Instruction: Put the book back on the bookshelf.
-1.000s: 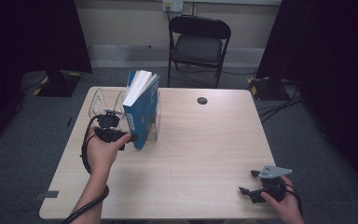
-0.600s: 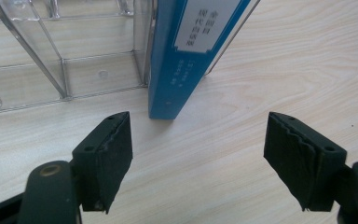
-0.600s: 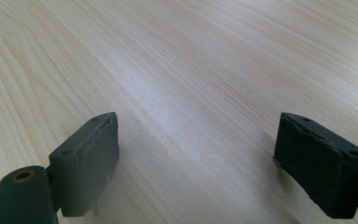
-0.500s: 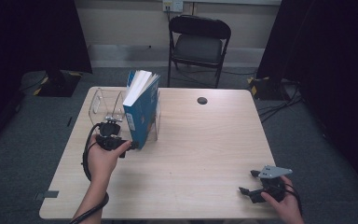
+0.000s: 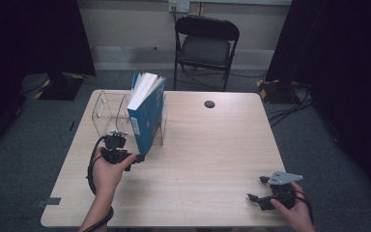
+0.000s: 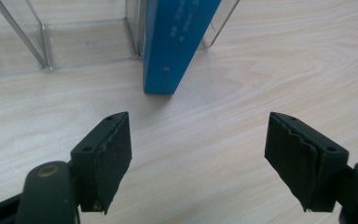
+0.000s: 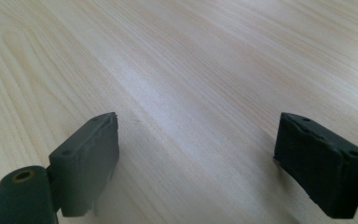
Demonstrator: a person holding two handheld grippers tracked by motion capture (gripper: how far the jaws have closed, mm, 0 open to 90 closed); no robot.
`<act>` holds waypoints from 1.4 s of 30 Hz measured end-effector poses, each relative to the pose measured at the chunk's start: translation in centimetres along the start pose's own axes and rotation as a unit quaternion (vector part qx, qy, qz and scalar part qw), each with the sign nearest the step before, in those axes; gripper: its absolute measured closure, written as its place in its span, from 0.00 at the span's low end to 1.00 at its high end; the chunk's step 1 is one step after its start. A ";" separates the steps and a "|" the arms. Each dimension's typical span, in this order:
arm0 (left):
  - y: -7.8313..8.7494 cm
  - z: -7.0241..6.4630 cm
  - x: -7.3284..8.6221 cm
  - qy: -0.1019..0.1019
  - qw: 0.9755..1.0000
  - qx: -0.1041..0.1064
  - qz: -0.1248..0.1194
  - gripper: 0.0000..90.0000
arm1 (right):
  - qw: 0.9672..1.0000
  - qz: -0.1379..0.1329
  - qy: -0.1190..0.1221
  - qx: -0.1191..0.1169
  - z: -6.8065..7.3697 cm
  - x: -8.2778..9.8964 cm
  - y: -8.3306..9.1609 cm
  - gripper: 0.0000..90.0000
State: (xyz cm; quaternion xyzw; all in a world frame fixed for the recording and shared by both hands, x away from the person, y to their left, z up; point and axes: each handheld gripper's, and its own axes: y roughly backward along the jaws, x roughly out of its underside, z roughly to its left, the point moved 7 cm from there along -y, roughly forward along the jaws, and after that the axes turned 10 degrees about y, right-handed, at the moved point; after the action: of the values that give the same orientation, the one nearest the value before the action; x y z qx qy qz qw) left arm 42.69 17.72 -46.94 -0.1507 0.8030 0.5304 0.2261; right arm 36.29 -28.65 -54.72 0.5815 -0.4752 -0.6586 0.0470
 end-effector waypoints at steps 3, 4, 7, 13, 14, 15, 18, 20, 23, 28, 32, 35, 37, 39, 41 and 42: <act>-0.2 0.2 0.5 0.004 1.000 0.002 0.003 0.26 | 1.000 0.000 0.000 0.000 0.0 0.0 0.0 0.15; -0.2 0.3 0.6 0.004 1.000 -0.001 0.002 0.26 | 1.000 0.000 0.000 0.000 0.0 0.0 0.0 0.15; -0.4 0.5 1.1 0.005 1.000 -0.001 0.005 0.26 | 1.000 -0.001 0.000 -0.001 0.0 0.0 0.0 0.15; -0.9 0.9 1.9 0.009 1.000 0.000 0.010 0.25 | 1.000 0.000 0.000 0.000 0.0 0.0 0.0 0.15; -1.0 0.9 2.0 0.010 1.000 0.000 0.011 0.25 | 1.000 -0.001 -0.001 -0.002 0.0 0.0 0.0 0.15; -1.1 0.9 2.2 0.012 1.000 0.002 0.012 0.25 | 1.000 -0.001 0.000 -0.001 0.0 0.0 0.0 0.15; -1.3 1.1 2.6 0.014 1.000 0.004 0.014 0.25 | 1.000 -0.001 0.000 -0.001 0.0 0.0 0.0 0.15; -1.5 1.3 3.0 0.013 1.000 0.003 0.017 0.25 | 1.000 -0.001 0.000 -0.001 0.0 0.0 0.0 0.15; -1.9 1.5 3.5 0.014 1.000 0.001 0.020 0.25 | 1.000 0.000 0.000 -0.001 0.0 0.0 0.0 0.15; -2.5 1.5 4.4 0.012 1.000 0.001 0.025 0.25 | 1.000 -0.001 0.000 -0.001 0.0 0.0 0.0 0.15; -2.9 1.6 4.9 0.006 1.000 0.000 0.024 0.25 | 1.000 0.000 0.000 0.000 0.0 0.0 0.0 0.15; -3.2 1.7 5.3 0.005 1.000 -0.004 0.021 0.24 | 1.000 0.000 0.000 0.000 0.0 0.0 0.0 0.15; -3.3 1.8 5.5 0.002 1.000 -0.006 0.021 0.24 | 1.000 0.000 0.000 0.000 0.0 0.0 0.0 0.15; -3.4 1.9 5.7 0.001 1.000 -0.007 0.020 0.24 | 1.000 -0.001 0.000 -0.001 0.0 0.0 0.0 0.15; -3.4 2.0 5.8 -0.005 1.000 -0.008 0.017 0.24 | 1.000 0.000 0.000 0.000 0.0 0.0 0.0 0.15; -3.4 2.0 5.8 -0.006 1.000 -0.008 0.016 0.24 | 1.000 0.000 0.000 0.000 0.0 0.0 0.0 0.15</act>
State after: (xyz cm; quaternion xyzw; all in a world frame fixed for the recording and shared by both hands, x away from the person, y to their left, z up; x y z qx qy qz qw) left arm 39.81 18.23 -53.29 -0.1363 0.7995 0.5416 0.2210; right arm 36.29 -28.65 -54.72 0.5812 -0.4752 -0.6590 0.0470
